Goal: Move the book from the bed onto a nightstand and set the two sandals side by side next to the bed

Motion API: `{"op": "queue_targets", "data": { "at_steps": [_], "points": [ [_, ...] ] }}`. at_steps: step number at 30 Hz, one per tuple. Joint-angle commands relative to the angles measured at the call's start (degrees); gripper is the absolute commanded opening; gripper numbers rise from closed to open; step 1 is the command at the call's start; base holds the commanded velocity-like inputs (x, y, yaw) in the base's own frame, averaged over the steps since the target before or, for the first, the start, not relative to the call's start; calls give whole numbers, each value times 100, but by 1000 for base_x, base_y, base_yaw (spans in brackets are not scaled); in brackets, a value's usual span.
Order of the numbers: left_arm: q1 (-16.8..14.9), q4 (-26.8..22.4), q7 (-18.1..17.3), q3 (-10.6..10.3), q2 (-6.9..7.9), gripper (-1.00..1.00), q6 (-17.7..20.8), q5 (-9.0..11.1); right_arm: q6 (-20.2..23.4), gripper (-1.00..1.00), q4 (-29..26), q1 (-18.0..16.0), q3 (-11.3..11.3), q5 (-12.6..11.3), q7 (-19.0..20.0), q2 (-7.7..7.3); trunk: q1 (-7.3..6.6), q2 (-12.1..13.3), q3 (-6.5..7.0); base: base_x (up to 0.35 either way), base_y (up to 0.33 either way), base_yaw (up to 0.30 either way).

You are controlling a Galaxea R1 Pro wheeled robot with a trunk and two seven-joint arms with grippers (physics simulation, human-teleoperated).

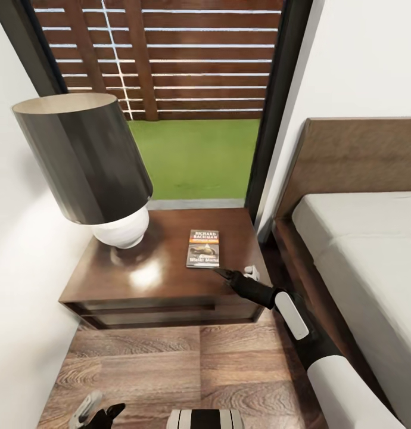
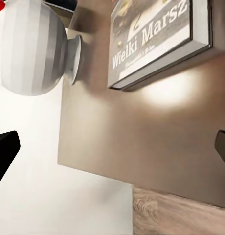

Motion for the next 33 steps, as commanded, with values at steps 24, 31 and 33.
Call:
{"op": "queue_targets", "data": {
  "at_steps": [24,31,33],
  "points": [
    [-84,-1215,131,78,61,100,323,23,116,100,-2430,285,10,116,-765,-1002,-63,31,528,-4,0,0],
    [-95,-1146,173,99,37,100,298,16,251,100,-2949,435,48,694,-988,-997,-81,40,683,0,0,0],
    [-100,-1085,217,131,31,100,289,19,294,100,-3021,452,63,912,-1031,-985,-86,43,728,0,0,0]
  ]
}}
